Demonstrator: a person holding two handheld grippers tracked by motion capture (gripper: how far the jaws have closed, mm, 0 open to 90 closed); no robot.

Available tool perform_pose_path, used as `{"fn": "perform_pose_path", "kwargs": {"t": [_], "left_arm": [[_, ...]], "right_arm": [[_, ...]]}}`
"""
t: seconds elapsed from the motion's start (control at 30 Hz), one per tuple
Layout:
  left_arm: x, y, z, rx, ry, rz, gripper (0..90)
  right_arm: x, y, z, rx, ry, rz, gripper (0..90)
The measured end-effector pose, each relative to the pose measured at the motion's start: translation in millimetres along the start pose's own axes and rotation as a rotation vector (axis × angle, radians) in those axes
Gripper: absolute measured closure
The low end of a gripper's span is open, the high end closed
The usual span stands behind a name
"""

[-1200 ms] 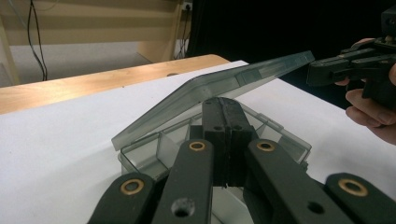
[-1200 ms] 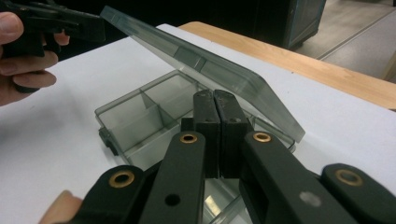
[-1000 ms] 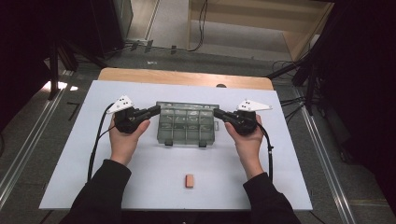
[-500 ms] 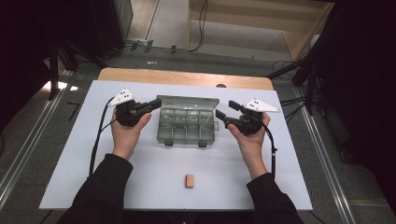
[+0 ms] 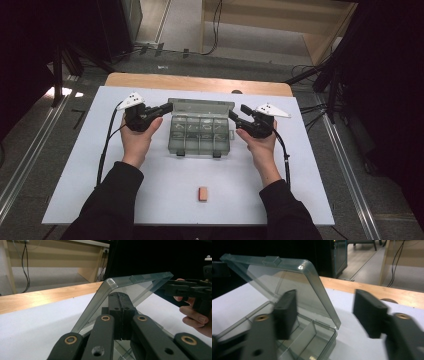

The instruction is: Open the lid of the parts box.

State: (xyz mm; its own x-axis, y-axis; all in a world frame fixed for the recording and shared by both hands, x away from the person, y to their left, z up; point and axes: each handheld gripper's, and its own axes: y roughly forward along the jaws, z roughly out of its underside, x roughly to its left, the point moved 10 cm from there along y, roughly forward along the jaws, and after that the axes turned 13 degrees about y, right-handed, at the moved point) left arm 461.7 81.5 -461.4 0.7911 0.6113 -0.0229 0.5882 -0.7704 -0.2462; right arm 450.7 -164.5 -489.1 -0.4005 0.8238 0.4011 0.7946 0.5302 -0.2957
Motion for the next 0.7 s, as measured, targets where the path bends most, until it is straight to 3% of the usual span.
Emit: {"fn": "perform_pose_path", "kwargs": {"t": [0.27,0.4,0.5,0.63,0.7], "left_arm": [[1.6,4.9,-1.2,-0.003,-0.005,-0.006,90.0],[2.8,5.6,-0.6,-0.003,-0.009,-0.011,90.0],[3.4,5.8,0.3,0.000,-0.009,-0.014,90.0],[4.5,4.0,3.0,0.008,0.008,-0.029,90.0],[3.9,1.4,3.4,0.001,0.022,-0.039,89.4]], "right_arm": [[0.0,5.8,-1.9,-0.034,-0.024,-0.021,69.8],[3.2,8.8,-1.4,-0.034,-0.029,-0.021,73.4],[5.5,10.8,-1.1,-0.038,-0.055,0.005,73.9],[2.8,10.6,-4.0,-0.052,-0.033,0.016,77.1],[3.7,10.6,-4.3,-0.056,-0.045,0.016,79.3]]}}
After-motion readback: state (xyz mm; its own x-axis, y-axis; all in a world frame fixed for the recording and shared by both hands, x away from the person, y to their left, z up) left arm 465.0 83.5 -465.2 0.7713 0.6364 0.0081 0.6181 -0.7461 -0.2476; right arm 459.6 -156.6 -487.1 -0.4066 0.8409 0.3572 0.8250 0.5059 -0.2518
